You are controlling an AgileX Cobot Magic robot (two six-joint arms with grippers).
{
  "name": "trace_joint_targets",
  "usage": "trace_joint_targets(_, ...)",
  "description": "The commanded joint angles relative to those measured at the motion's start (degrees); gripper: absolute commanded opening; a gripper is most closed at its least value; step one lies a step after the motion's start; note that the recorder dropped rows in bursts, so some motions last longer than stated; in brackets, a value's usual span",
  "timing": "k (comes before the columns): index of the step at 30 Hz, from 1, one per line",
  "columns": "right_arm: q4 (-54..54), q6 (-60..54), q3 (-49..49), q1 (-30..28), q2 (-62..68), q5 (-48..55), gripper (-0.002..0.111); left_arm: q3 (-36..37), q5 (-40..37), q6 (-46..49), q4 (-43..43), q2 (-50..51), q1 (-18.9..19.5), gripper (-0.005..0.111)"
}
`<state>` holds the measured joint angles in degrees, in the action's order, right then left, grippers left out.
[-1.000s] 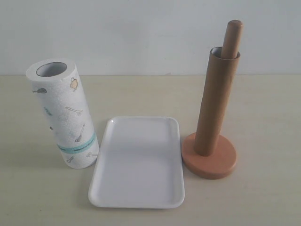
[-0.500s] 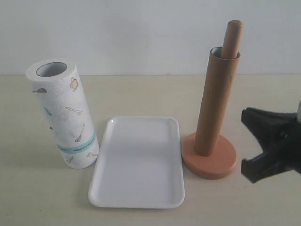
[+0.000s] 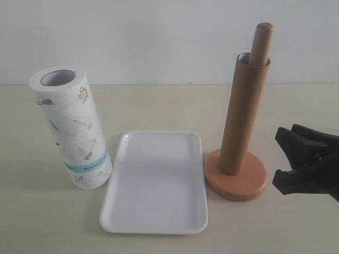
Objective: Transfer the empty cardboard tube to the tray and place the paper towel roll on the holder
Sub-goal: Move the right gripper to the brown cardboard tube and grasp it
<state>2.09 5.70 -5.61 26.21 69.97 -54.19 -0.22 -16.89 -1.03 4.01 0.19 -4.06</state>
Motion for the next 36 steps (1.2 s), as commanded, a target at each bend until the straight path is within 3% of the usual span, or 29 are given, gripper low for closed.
trace_joint_targets(1, -0.8, -0.1, -1.1, 0.1, 0.1, 2.0, 0.068, 0.2, -0.1, -0.3, 0.0, -0.2, 0.2, 0.008)
trace_joint_targets(4, -1.1, -0.1, -1.7, 0.1, 0.1, 2.4, 0.08, 0.2, -0.1, -0.3, 0.0, -0.2, 0.2, 0.008)
trace_joint_targets(14, -7.4, -1.9, -8.4, 0.1, 3.1, 5.9, 0.08, 0.2, -0.1, -0.3, 0.0, -0.2, 0.2, 0.008)
trace_joint_targets(33, -3.9, -6.2, -22.4, 0.1, 17.2, 5.8, 0.079, 0.2, -0.1, -0.3, 0.0, -0.2, 0.2, 0.008)
trace_joint_targets(36, -1.7, -6.6, -23.6, 0.1, 18.1, 6.0, 0.073, 0.2, -0.1, -0.3, 0.0, -0.2, 0.2, 0.008)
